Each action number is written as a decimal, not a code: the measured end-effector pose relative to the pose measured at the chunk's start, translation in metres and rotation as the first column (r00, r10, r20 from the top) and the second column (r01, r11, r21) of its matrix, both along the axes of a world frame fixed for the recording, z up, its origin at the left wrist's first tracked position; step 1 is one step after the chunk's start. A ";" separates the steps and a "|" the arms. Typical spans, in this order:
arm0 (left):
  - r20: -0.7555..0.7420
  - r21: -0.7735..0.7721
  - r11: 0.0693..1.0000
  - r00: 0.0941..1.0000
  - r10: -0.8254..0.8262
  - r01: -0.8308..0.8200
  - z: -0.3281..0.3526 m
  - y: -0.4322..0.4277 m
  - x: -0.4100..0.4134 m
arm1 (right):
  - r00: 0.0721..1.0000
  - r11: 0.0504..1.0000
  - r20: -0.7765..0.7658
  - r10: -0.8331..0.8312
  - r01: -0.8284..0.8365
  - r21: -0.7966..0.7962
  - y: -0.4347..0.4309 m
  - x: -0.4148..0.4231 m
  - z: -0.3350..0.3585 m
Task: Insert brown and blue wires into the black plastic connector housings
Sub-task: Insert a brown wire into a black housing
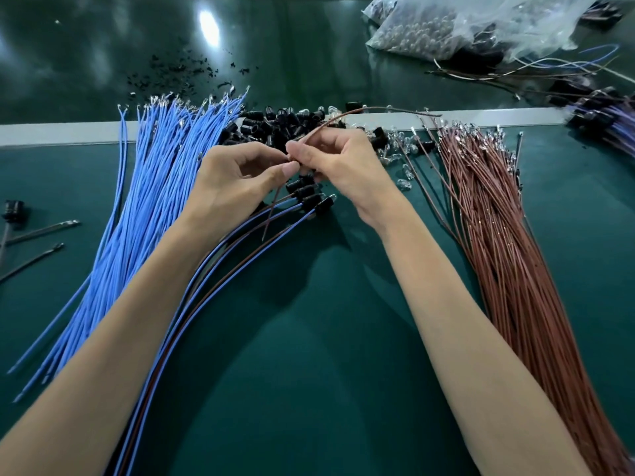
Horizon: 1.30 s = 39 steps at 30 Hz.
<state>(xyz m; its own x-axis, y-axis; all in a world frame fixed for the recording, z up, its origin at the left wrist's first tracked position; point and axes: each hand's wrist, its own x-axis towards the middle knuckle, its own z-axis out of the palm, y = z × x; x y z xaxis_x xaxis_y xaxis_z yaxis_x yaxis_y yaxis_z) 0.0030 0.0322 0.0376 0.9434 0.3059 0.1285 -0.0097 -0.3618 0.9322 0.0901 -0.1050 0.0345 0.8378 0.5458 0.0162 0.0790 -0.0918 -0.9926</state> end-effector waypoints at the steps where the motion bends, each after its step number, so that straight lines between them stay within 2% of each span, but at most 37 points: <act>1: -0.006 0.001 1.000 1.000 0.000 0.000 0.000 -0.001 0.000 | 0.999 1.000 -0.036 0.001 0.000 0.023 0.000 0.000 0.001; 4: -0.020 0.002 1.000 1.000 0.007 -0.007 0.002 -0.001 0.000 | 0.954 0.954 -0.267 -0.135 0.198 0.225 0.002 0.004 0.005; 5: -0.020 0.001 1.000 1.000 0.008 -0.008 0.002 -0.001 0.000 | 0.947 0.949 -0.276 -0.163 0.227 0.218 0.002 0.005 0.006; 6: -0.020 0.003 1.000 1.000 0.009 -0.009 0.002 -0.001 0.000 | 0.959 0.967 -0.233 -0.162 0.202 0.158 0.001 0.005 0.005; 8: -0.028 0.005 1.000 1.000 0.004 -0.004 0.001 -0.003 0.000 | 0.992 0.998 -0.115 -0.055 0.053 -0.023 0.001 0.002 0.004; 9: -0.035 0.002 1.000 0.999 0.000 0.000 0.000 -0.004 0.001 | 0.994 0.998 -0.105 -0.014 0.007 -0.063 0.000 0.001 0.004; 11: -0.057 0.006 1.000 0.998 0.012 -0.011 -0.001 -0.004 0.001 | 0.979 0.998 -0.201 -0.045 0.054 0.037 0.000 0.001 0.007; 13: -0.072 0.018 1.000 0.997 0.025 -0.024 -0.002 -0.003 0.001 | 0.907 0.934 -0.405 -0.120 0.241 0.263 0.001 0.003 0.012; 14: -0.077 0.019 0.999 0.997 0.029 -0.027 -0.002 -0.003 0.001 | 0.880 0.895 -0.453 -0.146 0.312 0.318 0.002 0.004 0.012; 15: -0.081 0.018 0.999 0.996 0.031 -0.030 -0.002 -0.003 0.001 | 0.885 0.898 -0.436 -0.164 0.317 0.306 0.002 0.005 0.011; 16: -0.085 0.014 0.999 0.996 0.032 -0.031 -0.001 -0.003 0.001 | 0.917 0.938 -0.365 -0.157 0.255 0.235 0.001 0.005 0.010; 17: -0.086 0.011 0.999 0.996 0.031 -0.030 -0.001 -0.003 0.001 | 0.957 0.983 -0.268 -0.110 0.144 0.111 0.000 0.004 0.009; 19: -0.091 0.025 0.999 0.995 0.029 -0.027 -0.002 -0.003 0.001 | 0.987 0.997 -0.161 -0.014 0.001 -0.079 -0.002 0.001 0.007; 21: -0.101 0.048 0.998 0.994 0.035 -0.031 -0.003 -0.002 0.001 | 0.975 0.998 -0.211 -0.067 0.069 0.000 -0.002 0.002 0.009; 23: -0.109 0.050 0.998 0.993 0.043 -0.038 -0.003 -0.002 0.002 | 0.911 0.943 -0.388 -0.144 0.245 0.226 0.000 0.003 0.013; 24: -0.111 0.047 0.998 0.993 0.042 -0.037 -0.003 -0.001 0.002 | 0.886 0.909 -0.431 -0.170 0.310 0.280 0.001 0.004 0.012; 26: -0.113 0.044 0.998 0.993 0.043 -0.039 -0.004 0.000 0.002 | 0.915 0.940 -0.345 -0.211 0.287 0.186 0.001 0.005 0.007; 28: -0.115 0.059 0.997 0.992 0.050 -0.044 -0.005 0.001 0.002 | 0.973 0.991 -0.187 -0.135 0.131 -0.036 0.000 0.003 0.005; 29: -0.117 0.067 0.997 0.992 0.052 -0.044 -0.005 0.001 0.001 | 0.982 0.992 -0.160 -0.096 0.081 -0.095 0.000 0.003 0.004; 31: -0.125 0.066 0.997 0.991 0.049 -0.041 -0.006 0.001 0.001 | 0.976 0.995 -0.192 -0.100 0.095 -0.039 -0.002 0.005 0.006; 34: -0.140 0.060 0.998 0.990 0.029 -0.021 -0.004 0.000 0.001 | 0.947 0.969 -0.267 -0.180 0.217 0.115 -0.005 0.009 0.010; 36: -0.148 0.056 0.998 0.989 0.007 0.002 -0.003 -0.002 0.001 | 0.960 0.978 -0.222 -0.169 0.191 0.084 -0.006 0.009 0.009; 39: -0.146 0.036 0.999 0.989 -0.023 0.029 -0.002 -0.005 0.000 | 0.990 0.998 -0.133 -0.054 0.056 0.006 -0.004 0.003 0.008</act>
